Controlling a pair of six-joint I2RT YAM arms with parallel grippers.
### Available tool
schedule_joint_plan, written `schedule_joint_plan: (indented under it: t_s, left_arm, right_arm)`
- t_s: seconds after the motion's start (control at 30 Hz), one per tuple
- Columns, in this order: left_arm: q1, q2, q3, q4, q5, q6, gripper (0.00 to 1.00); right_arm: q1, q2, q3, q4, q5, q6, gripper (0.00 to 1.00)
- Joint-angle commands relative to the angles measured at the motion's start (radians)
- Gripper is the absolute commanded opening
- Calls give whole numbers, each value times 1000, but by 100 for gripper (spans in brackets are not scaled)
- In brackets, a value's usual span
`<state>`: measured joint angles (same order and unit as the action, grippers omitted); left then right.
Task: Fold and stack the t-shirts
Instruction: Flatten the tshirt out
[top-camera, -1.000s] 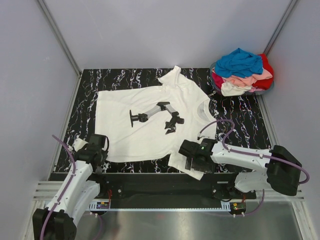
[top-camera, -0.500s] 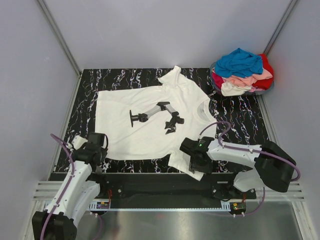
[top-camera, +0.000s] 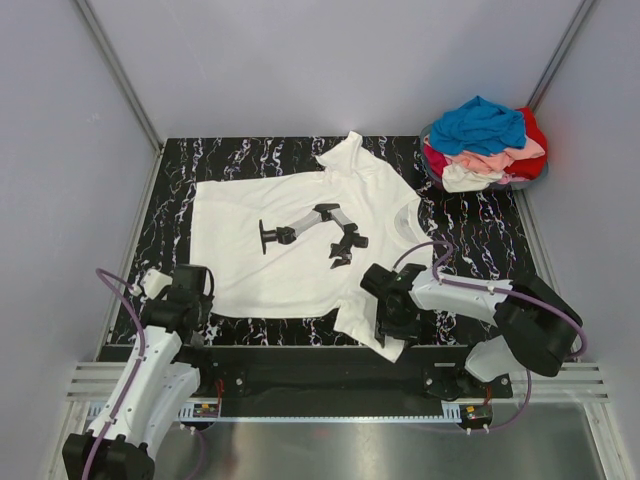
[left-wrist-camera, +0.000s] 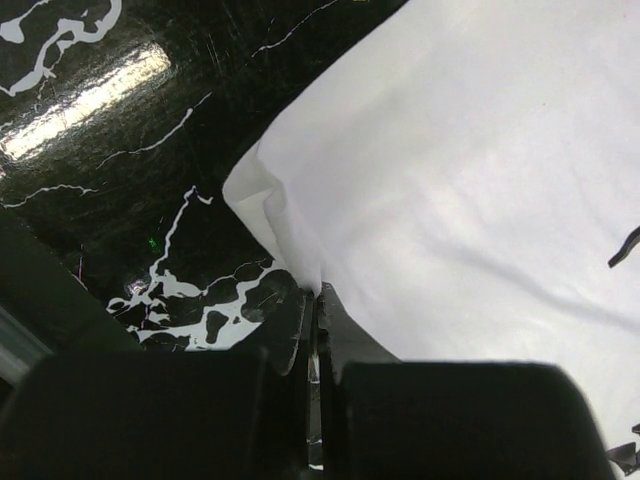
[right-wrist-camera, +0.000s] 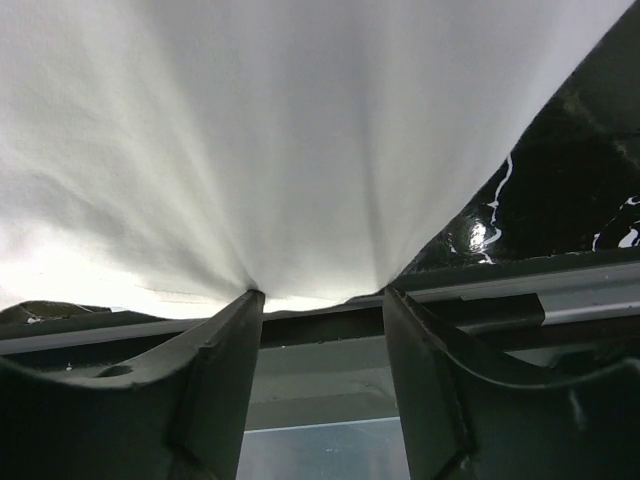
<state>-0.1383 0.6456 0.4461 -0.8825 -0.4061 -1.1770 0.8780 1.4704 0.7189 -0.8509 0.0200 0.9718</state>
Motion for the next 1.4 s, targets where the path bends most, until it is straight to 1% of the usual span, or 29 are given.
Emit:
schedule_joint_plan:
  t_s: [0.0,0.1,0.17,0.27,0.33,0.47,0.57,0.6,0.7,0.73,0.8,0.87,0.93,1.0,1.03,1.07,1.1,1.17,1.2,1.27,1.3,1.33,1.37]
  left_arm:
    - [5,2,45,8,-31,16,0]
    - [5,-11,43,14,-27,20,0]
    - [5,-15,40,16,-23,23,0]
    - [5,-11,34,23,-22,31,0]
    - [5,-11,32,30,-22,36,0]
    - [5,-9,26,42,-8,39,0]
    - [5,-9,23,43,-7,43,0]
    - [5,-8,22,43,-7,43,0]
    - [5,-8,19,50,-5,45,0]
    - [5,-6,16,53,-2,46,0]
    - [5,-4,13,56,1,46,0]
    - [5,0,13,57,1,46,0]
    - [5,2,14,60,1,46,0]
    - [5,2,13,63,7,48,0]
    - [3,2,14,63,10,48,0]
    - [5,2,16,63,19,48,0]
    - [5,0,19,59,23,48,0]
    - [5,-6,26,39,41,48,0]
    - [5,-15,32,24,49,48,0]
    - [-6,-23,42,1,76,39,0]
    - [-9,-24,42,2,98,37,0]
    - [-9,-21,43,-3,119,36,0]
    - [-9,-17,51,-10,159,34,0]
  right_arm:
    - [3,76,-56,224,145,-2,63]
    - [3,19,-68,248,172,18,67]
    - [1,36,-65,262,172,24,69]
    - [-4,102,-21,280,188,-2,72]
    - [-19,123,-4,296,224,-25,73]
    - [-53,131,19,342,224,-53,73]
    - [-60,140,8,381,228,-58,70]
    - [-66,142,1,397,228,-59,66]
    - [-94,148,-24,450,213,-73,59]
    - [-103,149,-30,464,207,-85,54]
    - [-120,156,-41,484,202,-96,46]
    - [-126,163,-45,498,193,-96,33]
    - [-126,163,-47,498,189,-99,24]
    - [-126,159,-39,480,195,-102,17]
    - [-126,145,-36,468,198,-96,12]
    - [-126,134,-26,425,201,-93,4]
    - [-126,122,-21,399,210,-85,1]
    - [-126,61,-19,313,190,-50,0]
    - [-126,6,-25,290,172,-16,0]
    - [-126,-65,-53,233,115,19,0]
    - [-126,-140,-64,210,100,56,0]
    - [-126,-181,-68,181,92,74,0]
    - [-126,-224,-75,118,89,88,0]
